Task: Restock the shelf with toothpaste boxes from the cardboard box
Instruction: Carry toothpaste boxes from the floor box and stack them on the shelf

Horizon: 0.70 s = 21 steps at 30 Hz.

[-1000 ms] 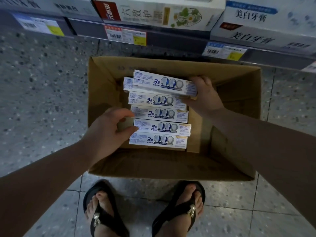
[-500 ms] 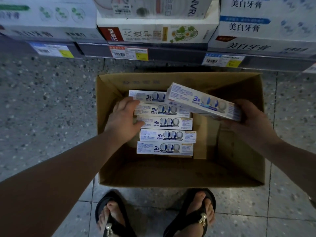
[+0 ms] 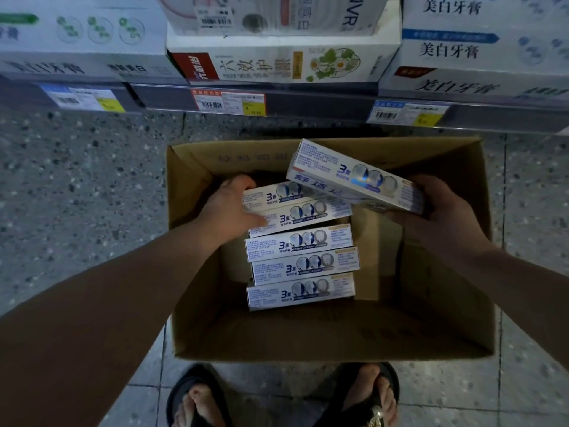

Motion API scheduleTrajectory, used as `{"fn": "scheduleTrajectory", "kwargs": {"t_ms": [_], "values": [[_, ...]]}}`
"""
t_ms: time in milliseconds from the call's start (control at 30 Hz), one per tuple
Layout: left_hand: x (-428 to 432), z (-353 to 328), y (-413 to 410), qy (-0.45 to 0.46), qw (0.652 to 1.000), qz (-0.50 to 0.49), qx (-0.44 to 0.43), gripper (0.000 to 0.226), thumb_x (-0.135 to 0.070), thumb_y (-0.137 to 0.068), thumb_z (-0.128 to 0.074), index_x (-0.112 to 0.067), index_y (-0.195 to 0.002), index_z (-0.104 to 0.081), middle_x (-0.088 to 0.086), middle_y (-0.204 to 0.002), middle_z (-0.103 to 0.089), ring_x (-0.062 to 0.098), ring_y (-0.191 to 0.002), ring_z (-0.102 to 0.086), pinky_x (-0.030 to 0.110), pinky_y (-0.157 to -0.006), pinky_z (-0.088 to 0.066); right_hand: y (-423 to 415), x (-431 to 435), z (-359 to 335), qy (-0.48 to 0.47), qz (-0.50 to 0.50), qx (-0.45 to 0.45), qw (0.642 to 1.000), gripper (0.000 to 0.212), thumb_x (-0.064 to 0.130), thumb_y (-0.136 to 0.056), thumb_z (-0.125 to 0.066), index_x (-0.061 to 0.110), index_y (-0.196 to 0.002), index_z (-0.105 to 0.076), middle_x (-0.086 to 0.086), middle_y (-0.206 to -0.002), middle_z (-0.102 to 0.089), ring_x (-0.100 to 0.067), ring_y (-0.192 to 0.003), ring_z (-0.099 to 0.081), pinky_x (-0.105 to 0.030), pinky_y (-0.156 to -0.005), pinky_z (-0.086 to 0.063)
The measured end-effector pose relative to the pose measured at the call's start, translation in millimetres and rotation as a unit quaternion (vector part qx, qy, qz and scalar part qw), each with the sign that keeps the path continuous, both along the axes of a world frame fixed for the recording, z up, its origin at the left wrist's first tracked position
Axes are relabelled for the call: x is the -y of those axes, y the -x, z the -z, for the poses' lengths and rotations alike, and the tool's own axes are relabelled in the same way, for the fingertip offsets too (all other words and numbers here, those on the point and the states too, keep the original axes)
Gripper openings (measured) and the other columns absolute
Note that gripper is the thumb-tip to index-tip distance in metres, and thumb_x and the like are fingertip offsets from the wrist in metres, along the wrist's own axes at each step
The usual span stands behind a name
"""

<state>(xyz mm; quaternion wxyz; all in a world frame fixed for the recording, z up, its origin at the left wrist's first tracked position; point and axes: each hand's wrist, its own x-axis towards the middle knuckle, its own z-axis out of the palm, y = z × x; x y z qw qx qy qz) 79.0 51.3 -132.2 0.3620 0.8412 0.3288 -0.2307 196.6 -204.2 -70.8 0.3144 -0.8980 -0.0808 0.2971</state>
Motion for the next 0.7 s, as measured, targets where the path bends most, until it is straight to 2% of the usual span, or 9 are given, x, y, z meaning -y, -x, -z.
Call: {"fn": "scheduleTrajectory", "kwargs": {"t_ms": [167, 267, 367, 400, 467, 567, 633, 700], "values": [[2.3, -22.0, 3.7, -0.015, 0.995, -0.042, 0.09, 0.045, -0.016, -0.078, -0.071, -0.015, -0.12, -0.054, 0.011, -0.125, -0.049, 0.024, -0.109, -0.053, 0.026, -0.085, -0.039, 1.3, -3.0, -17.4, 0.002, -0.016, 0.021, 1.0, 0.05, 0.015, -0.078, -0.07, 0.015, -0.124, -0.05, 0.008, -0.102, -0.051, -0.008, -0.094, -0.049, -0.02, -0.075, -0.039], [2.2, -59.6, 23.7, 0.006, 0.991, -0.081, 0.108, 0.044, -0.019, -0.075, -0.073, -0.021, -0.116, -0.056, 0.007, -0.12, -0.053, 0.019, -0.104, -0.056, 0.029, -0.087, -0.045, 1.5, -3.4, -51.4, 0.002, -0.039, 0.045, 0.998, 0.049, 0.011, -0.077, -0.071, 0.011, -0.122, -0.052, 0.005, -0.101, -0.052, -0.01, -0.093, -0.049, -0.002, -0.06, -0.035], [3.8, -119.9, 47.5, 0.053, 0.983, -0.129, 0.122, 0.041, -0.023, -0.066, -0.076, -0.033, -0.099, -0.054, 0.006, -0.109, -0.063, 0.023, -0.099, -0.062, 0.042, -0.086, -0.053, 0.4, -8.2, -103.0, 0.0, -0.058, 0.058, 0.997, 0.051, 0.015, -0.073, -0.075, 0.007, -0.119, -0.054, 0.001, -0.1, -0.053, -0.014, -0.091, -0.051, -0.012, -0.059, -0.032], [4.6, -143.4, 55.3, 0.059, 0.982, -0.133, 0.121, 0.04, -0.019, -0.067, -0.077, -0.034, -0.095, -0.053, 0.003, -0.103, -0.064, 0.023, -0.096, -0.063, 0.041, -0.084, -0.054, 0.0, -10.9, -124.6, -0.003, -0.062, 0.057, 0.996, 0.051, 0.016, -0.072, -0.075, 0.008, -0.118, -0.054, 0.001, -0.099, -0.053, -0.015, -0.09, -0.051, -0.014, -0.059, -0.034], [3.1, -189.8, 71.1, 0.055, 0.982, -0.137, 0.12, 0.041, -0.015, -0.068, -0.077, -0.04, -0.089, -0.051, -0.007, -0.09, -0.063, 0.02, -0.09, -0.064, 0.031, -0.074, -0.054, 2.0, -19.4, -173.8, -0.002, -0.072, 0.051, 0.996, 0.048, 0.008, -0.074, -0.072, 0.009, -0.118, -0.054, 0.001, -0.097, -0.054, -0.014, -0.087, -0.051, -0.008, -0.058, -0.037], [-0.3, -258.8, 90.7, 0.053, 0.98, -0.143, 0.125, 0.047, -0.005, -0.071, -0.075, -0.038, -0.094, -0.05, -0.019, -0.083, -0.055, 0.009, -0.078, -0.061, 0.011, -0.058, -0.044, 3.4, -29.1, -242.0, -0.033, -0.088, 0.026, 0.995, 0.048, 0.001, -0.072, -0.072, 0.021, -0.112, -0.053, 0.001, -0.096, -0.059, -0.015, -0.084, -0.056, 0.0, -0.062, -0.041], [-7.4, -316.4, 102.0, 0.047, 0.976, -0.162, 0.136, 0.047, -0.003, -0.071, -0.075, -0.035, -0.094, -0.051, -0.02, -0.081, -0.055, 0.0, -0.07, -0.056, 0.007, -0.051, -0.044, 2.4, -38.1, -297.6, -0.049, -0.121, 0.024, 0.991, 0.047, 0.006, -0.072, -0.074, 0.034, -0.099, -0.048, 0.009, -0.091, -0.06, -0.012, -0.082, -0.06, -0.008, -0.066, -0.046], [-14.6, -376.6, 114.3, 0.039, 0.973, -0.17, 0.149, 0.05, -0.004, -0.07, -0.076, -0.04, -0.089, -0.048, -0.019, -0.08, -0.056, 0.001, -0.069, -0.056, 0.001, -0.054, -0.042, 2.3, -46.9, -353.7, -0.059, -0.164, 0.041, 0.984, 0.049, 0.011, -0.07, -0.077, 0.038, -0.097, -0.045, 0.018, -0.091, -0.057, -0.006, -0.084, -0.06, -0.021, -0.072, -0.05]]}}
